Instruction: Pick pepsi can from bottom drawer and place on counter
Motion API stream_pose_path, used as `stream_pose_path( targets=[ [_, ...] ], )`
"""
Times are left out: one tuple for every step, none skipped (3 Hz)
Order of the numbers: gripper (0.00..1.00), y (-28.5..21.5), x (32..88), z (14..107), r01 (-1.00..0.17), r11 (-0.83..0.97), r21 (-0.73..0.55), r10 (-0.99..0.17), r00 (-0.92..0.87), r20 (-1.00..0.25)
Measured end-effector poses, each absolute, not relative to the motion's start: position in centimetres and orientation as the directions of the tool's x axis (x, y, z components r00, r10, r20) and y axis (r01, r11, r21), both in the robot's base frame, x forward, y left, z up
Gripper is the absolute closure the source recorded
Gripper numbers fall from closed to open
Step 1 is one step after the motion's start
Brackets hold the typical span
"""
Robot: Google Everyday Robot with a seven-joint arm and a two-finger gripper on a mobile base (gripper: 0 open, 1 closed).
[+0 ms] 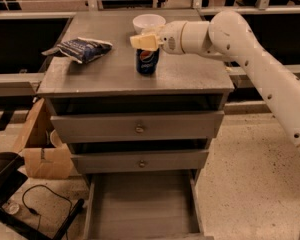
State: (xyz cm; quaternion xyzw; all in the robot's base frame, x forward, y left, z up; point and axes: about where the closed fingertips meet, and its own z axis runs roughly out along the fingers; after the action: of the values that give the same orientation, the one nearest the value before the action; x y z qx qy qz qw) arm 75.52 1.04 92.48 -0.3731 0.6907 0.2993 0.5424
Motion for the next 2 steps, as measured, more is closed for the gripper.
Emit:
stream_pose_path(
  targets=[
    [0.82,1.36,75.44,92.4,-0.842,0.539,0.016,-0.193,-0.143,-0.971],
    [0.59,1.36,75.44,92.39,-0.842,0.539,0.016,-0.193,-0.143,-0.971]
  ],
)
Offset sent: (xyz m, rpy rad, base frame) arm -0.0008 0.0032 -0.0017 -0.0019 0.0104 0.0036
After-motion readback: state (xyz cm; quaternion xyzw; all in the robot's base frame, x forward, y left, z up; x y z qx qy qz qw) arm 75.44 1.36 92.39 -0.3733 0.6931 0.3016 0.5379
